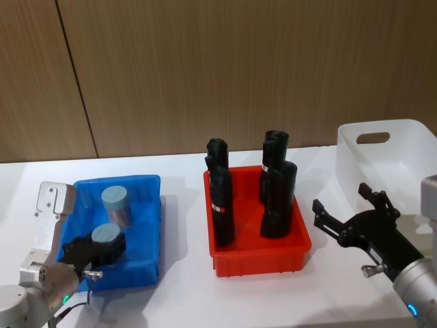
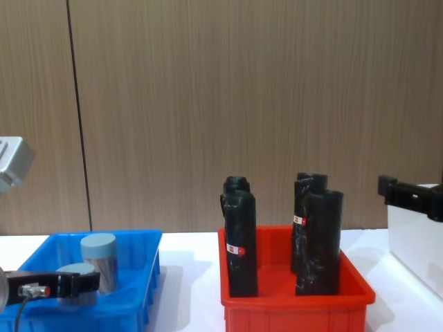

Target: Pick the cotton swabs from the blue box and place them into the white box.

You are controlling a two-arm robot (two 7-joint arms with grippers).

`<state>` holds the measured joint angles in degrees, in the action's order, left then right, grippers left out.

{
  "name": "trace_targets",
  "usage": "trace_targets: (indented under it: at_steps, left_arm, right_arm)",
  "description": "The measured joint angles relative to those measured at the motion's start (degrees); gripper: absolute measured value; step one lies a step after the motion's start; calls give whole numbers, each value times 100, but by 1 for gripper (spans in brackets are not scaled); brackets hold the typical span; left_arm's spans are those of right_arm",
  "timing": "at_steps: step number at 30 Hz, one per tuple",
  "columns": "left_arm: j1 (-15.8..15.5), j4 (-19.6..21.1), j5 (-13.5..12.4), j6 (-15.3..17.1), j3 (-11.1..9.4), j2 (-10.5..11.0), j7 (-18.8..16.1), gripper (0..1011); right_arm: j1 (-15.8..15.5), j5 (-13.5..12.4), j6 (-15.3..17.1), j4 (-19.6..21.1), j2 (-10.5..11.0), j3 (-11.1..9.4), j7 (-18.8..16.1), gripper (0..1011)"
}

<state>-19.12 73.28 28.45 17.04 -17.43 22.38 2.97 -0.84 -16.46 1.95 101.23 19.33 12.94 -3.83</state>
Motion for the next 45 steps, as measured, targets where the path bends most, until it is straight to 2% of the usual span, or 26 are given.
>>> trace_targets:
  at_steps: [2,8,14,22,30,37,45]
  left_arm:
    - [-18,-55,-5,-13,5,-7,50,666]
    - [-38,-113,-54,-84,9,-13,140,666]
    - [-45,-69,-225,-212,10,3,241,666]
    - [-28,210,-519,-449,24,65,388,666]
    - [-13,741,-742,-656,53,150,694,666]
    - [-31,1083,-753,-733,72,185,1011,666]
    - [-104,1395,-575,-754,84,190,1528,666]
  right_arm:
    - [0,0,0,0,0,0,0,1002]
    - [0,0,0,0,0,0,0,1002]
    - [0,0,0,0,0,0,0,1002]
    - [0,0,0,0,0,0,0,1002]
    - [0,0,0,0,0,0,0,1002]
    - [0,0,0,0,0,0,0,1002]
    - [0,0,0,0,0,0,0,1002]
